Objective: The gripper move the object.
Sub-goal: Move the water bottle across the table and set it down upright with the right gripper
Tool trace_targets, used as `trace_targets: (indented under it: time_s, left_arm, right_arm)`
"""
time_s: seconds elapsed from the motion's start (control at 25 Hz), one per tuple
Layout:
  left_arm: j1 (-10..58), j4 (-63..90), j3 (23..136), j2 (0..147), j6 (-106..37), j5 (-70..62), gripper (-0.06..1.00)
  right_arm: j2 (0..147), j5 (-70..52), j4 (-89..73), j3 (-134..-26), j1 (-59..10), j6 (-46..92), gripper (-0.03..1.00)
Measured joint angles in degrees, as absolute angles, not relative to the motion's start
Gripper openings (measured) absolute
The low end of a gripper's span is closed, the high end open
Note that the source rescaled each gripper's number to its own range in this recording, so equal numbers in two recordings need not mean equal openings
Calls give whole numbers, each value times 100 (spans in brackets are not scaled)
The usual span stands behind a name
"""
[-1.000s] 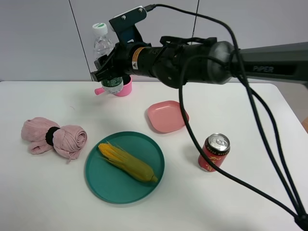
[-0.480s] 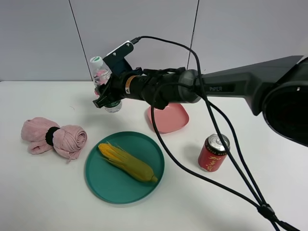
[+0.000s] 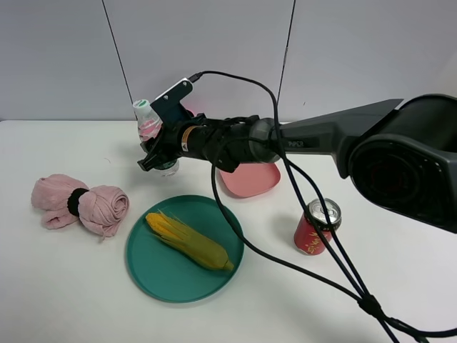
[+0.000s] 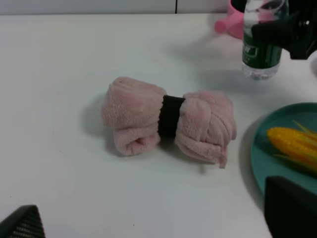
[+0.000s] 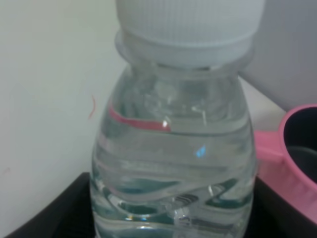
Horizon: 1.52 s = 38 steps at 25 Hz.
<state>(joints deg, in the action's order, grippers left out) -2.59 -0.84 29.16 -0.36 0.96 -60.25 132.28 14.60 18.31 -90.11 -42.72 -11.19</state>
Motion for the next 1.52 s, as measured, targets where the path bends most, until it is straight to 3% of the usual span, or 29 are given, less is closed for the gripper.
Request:
trace_targets:
  time_s: [0.8, 1.08, 1.32, 1.52]
  left_arm:
    - [-259, -89, 2916, -36, 96, -6025, 100]
    - [-259, -89, 2916, -36, 96, -6025, 100]
    - [-259, -89, 2916, -36, 96, -6025, 100]
    - [-259, -89, 2916, -36, 96, -6025, 100]
  right_arm:
    - [13428, 1550, 1793, -9048, -4272, -1516, 0]
    - [13428, 1515, 1782, -9059, -4272, -1569, 30]
    - [13393, 1120, 1741, -9065, -4272, -1822, 65]
    - [13230, 787, 1730, -9065, -4272, -1853, 79]
